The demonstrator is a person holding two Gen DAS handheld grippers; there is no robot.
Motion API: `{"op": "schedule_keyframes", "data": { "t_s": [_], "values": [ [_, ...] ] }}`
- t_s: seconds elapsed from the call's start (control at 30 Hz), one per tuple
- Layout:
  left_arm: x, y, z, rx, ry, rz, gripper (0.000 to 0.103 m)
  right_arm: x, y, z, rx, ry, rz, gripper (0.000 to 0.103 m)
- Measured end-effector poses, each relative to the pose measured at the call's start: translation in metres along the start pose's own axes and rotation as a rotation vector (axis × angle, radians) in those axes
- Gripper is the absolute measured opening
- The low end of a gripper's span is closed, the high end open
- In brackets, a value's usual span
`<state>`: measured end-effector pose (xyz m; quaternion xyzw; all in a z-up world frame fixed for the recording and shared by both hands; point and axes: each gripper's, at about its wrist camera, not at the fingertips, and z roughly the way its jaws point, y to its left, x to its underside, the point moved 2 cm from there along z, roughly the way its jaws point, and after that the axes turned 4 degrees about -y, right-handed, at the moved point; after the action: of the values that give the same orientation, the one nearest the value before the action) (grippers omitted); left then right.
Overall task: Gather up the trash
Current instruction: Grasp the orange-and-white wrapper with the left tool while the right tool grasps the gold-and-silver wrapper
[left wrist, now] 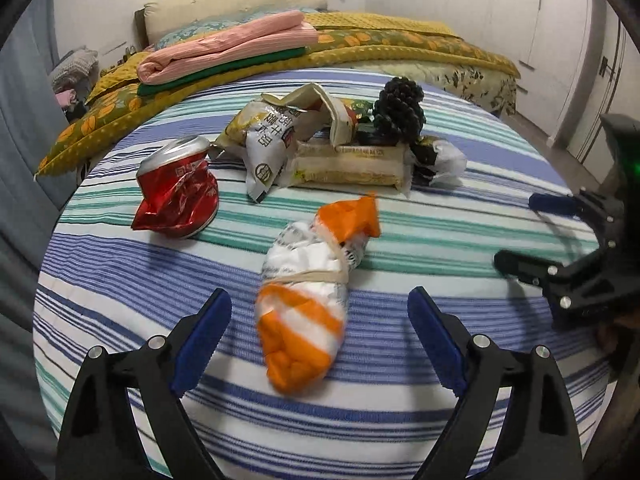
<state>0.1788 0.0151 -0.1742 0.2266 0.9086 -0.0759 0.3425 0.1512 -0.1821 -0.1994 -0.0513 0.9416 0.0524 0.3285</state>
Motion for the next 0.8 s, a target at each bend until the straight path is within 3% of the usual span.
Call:
{"op": "schedule_keyframes", "data": {
  "t_s": [0.13,0.23,0.33,0.47,0.57,0.63,0.7,0.8],
  "values": [
    [0.002,0.003,0.008,-0.005,0.02,-0.005,0.081,0.0,-0.002,-0.001,-0.013,-0.005,0.009,0.099],
    [0.004,0.008,0.01,0.006,0.018,-0.029,0.081,-0.011,-0.01,-0.004,-0.091,-0.04,0.071,0.098],
    [0.004,0.007,0.012,-0.001,0.026,-0.019,0.083,-0.036,-0.015,-0.001,-0.093,-0.079,0.088,0.098],
    [0.004,0.009,0.013,-0.006,0.031,-0.028,0.086,-0.065,-0.006,0.025,-0.147,-0.031,0.058,0.095],
    [0.005,0.009,0.014,-0.01,0.034,-0.029,0.087,-0.08,0.004,0.041,-0.179,-0.019,0.022,0.074],
    [0.004,0.009,0.014,-0.01,0.034,-0.031,0.088,-0.084,0.009,0.049,-0.2,0.016,0.008,0.049],
    [0.004,0.01,0.014,-0.009,0.034,-0.031,0.088,-0.081,0.01,0.043,-0.207,0.014,0.0,0.041],
    [0.004,0.01,0.014,-0.01,0.035,-0.031,0.088,-0.065,0.008,0.023,-0.223,0.026,-0.013,0.041]
  ]
}}
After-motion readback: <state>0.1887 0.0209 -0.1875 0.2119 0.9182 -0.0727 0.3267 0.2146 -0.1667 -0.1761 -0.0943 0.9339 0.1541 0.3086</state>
